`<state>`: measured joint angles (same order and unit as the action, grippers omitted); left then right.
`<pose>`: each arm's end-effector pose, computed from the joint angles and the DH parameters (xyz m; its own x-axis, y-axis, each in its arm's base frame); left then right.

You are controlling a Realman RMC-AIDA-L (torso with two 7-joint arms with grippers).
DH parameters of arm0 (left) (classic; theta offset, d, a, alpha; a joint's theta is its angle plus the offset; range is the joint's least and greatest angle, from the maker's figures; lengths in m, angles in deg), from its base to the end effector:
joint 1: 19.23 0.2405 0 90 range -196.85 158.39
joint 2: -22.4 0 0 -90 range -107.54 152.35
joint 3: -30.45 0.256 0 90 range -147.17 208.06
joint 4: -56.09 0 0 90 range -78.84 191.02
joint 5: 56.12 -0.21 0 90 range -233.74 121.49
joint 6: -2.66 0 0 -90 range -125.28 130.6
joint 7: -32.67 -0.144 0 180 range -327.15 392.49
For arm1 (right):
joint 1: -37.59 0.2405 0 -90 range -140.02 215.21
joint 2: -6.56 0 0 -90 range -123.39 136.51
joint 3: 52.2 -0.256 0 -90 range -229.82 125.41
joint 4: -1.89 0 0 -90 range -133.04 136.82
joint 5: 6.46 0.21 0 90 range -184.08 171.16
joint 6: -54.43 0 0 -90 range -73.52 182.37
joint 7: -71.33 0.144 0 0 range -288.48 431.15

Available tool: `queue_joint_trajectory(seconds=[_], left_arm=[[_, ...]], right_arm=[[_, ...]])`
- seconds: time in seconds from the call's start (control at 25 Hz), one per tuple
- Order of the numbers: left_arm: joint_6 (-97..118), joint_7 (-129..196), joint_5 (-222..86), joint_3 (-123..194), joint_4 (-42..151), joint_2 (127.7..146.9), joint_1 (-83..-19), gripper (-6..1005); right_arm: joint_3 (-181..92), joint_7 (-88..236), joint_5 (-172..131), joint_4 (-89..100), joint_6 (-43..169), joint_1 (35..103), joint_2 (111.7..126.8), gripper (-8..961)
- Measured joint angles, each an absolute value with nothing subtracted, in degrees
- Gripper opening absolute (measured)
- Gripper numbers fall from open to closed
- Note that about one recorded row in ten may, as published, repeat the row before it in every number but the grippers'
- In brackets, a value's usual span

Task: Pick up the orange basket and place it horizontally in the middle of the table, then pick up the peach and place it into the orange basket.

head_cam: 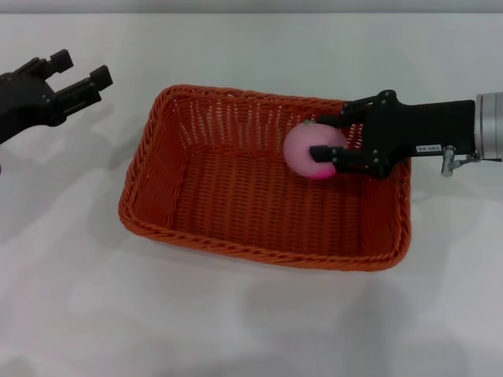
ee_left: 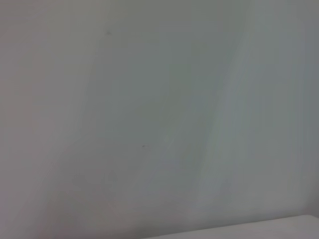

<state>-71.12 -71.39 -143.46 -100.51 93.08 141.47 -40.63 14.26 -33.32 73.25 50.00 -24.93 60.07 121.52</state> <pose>-0.2909 0.3375 0.0189 0.6275 0.2861 0.7242 0.6721 -0.6685 -0.3183 0.2605 0.3260 -0.0002 0.9258 -0.1530 -0.3457 -0.2490 -0.9349 -0.2530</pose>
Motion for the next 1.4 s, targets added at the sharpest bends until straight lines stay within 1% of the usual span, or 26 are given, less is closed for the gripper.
queue_joint_trajectory(seconds=[0.4, 0.6, 0.84, 1.0, 1.24, 1.4], left_arm=[[-71.8, -71.4, -143.5, -100.8, 93.1, 141.5, -40.4, 851], [-71.8, -72.3, -143.1, -101.0, 93.1, 141.43, -40.0, 850], [-71.9, -77.4, -137.8, -101.0, 93.1, 141.4, -37.7, 850], [-72.0, -82.0, -132.1, -101.1, 91.9, 141.4, -35.5, 851], [-73.8, -92.6, -120.1, -101.2, 87.6, 141.33, -31.7, 855], [-74.8, -98.4, -112.9, -101.3, 83.8, 141.23, -30.1, 858]], right_arm=[[11.1, -32.9, 73.9, 49.9, -25.2, 59.3, 121.52, 640], [1.3, -30.2, 74.0, 50.3, -27.8, 58.5, 121.46, 847], [-12.2, -27.9, 74.8, 50.2, -28.8, 55.9, 121.43, 872], [-18.2, -30.6, 76.7, 48.3, -28.6, 53.5, 121.43, 872], [-30.6, -40.6, 79.5, 39.3, -28.9, 51.4, 121.35, 872], [-39.1, -53.4, 82.7, 29.0, -29.5, 50.9, 121.3, 872]])
